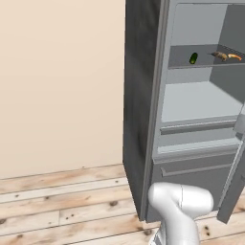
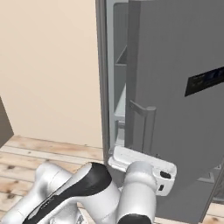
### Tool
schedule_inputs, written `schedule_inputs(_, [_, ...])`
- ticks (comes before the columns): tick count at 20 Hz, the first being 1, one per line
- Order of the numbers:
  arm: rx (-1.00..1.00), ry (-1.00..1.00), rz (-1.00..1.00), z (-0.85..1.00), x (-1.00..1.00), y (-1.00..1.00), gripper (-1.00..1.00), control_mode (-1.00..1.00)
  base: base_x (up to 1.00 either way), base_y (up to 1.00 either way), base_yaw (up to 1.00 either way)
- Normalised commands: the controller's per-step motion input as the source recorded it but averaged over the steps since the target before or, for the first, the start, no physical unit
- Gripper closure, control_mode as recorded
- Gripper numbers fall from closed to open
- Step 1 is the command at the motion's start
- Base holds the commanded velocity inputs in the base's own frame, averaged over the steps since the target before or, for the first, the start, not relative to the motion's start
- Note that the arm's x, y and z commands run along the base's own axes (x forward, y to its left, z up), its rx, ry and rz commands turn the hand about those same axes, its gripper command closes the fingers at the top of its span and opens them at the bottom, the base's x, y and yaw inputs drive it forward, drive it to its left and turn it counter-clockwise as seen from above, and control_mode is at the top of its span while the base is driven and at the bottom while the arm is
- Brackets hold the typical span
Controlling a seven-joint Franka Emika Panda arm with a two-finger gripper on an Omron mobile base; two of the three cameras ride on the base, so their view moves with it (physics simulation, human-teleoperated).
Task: Open the fridge, remove the banana, cucumber, and shrimp, and place them on any counter.
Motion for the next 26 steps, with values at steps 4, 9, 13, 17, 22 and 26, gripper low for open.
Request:
schedule_inputs(4, [0.00,0.50,-0.55,0.09,0.26,-0.78,-1.00,-1.00,0.00,0.00,0.00])
schedule_inputs(9, [-0.05,0.18,-0.48,0.00,-0.36,-0.50,-1.00,-1.00,0.00,0.00,0.00])
schedule_inputs(13, [-0.12,0.00,-0.37,0.11,-0.92,0.30,-1.00,-1.00,0.00,0.00,0.00])
schedule_inputs(17, [-0.18,0.00,-0.34,0.21,-0.07,1.00,-1.00,-1.00,0.00,0.00,0.00])
schedule_inputs(22, [-0.17,0.16,-0.08,0.29,0.91,0.99,-1.00,-1.00,0.00,0.00,0.00])
schedule_inputs(26, [-0.09,0.38,0.00,-0.06,1.00,0.38,-1.00,-1.00,0.00,0.00,0.00])
